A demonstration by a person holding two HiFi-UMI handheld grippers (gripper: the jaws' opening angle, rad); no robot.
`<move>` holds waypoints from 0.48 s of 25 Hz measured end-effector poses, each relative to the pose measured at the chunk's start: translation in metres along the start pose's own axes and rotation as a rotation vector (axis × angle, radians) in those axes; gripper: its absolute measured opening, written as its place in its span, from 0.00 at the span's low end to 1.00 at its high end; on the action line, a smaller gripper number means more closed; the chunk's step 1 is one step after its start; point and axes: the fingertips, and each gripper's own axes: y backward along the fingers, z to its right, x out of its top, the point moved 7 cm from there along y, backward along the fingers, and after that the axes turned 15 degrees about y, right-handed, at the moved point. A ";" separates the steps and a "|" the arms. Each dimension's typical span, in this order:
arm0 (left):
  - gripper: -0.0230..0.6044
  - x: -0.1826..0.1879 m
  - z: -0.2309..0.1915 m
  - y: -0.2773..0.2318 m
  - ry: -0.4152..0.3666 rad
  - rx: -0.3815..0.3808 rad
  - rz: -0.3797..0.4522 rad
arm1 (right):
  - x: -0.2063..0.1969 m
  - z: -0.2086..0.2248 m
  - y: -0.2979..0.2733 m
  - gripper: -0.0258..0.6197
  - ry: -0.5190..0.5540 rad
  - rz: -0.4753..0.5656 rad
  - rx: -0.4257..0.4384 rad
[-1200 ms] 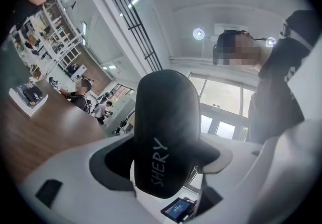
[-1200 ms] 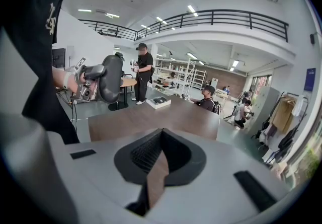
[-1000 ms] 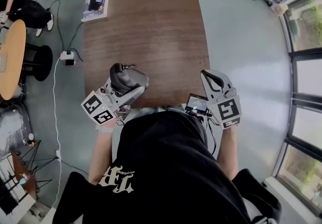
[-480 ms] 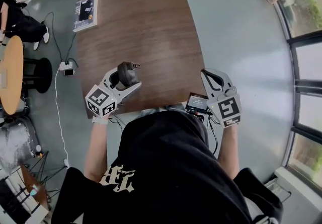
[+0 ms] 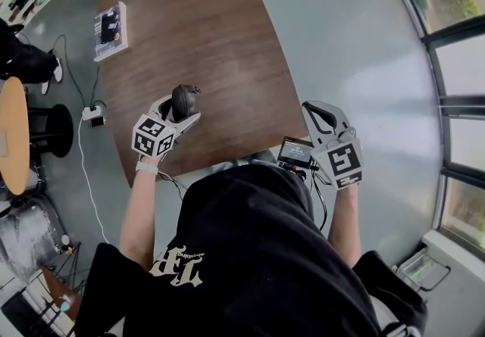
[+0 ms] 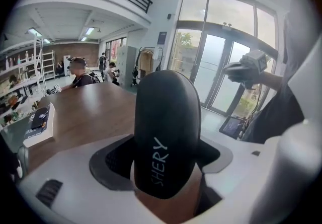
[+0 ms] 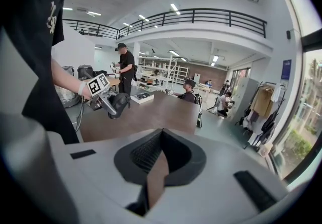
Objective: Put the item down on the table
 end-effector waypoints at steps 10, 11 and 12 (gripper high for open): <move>0.60 -0.019 -0.040 -0.040 -0.021 0.138 -0.201 | -0.013 -0.001 0.013 0.02 -0.015 -0.047 -0.033; 0.60 -0.023 -0.043 -0.043 -0.018 0.151 -0.219 | -0.013 -0.001 0.013 0.02 -0.022 -0.045 -0.035; 0.60 -0.027 -0.046 -0.046 -0.020 0.166 -0.240 | -0.013 -0.001 0.013 0.02 -0.028 -0.042 -0.037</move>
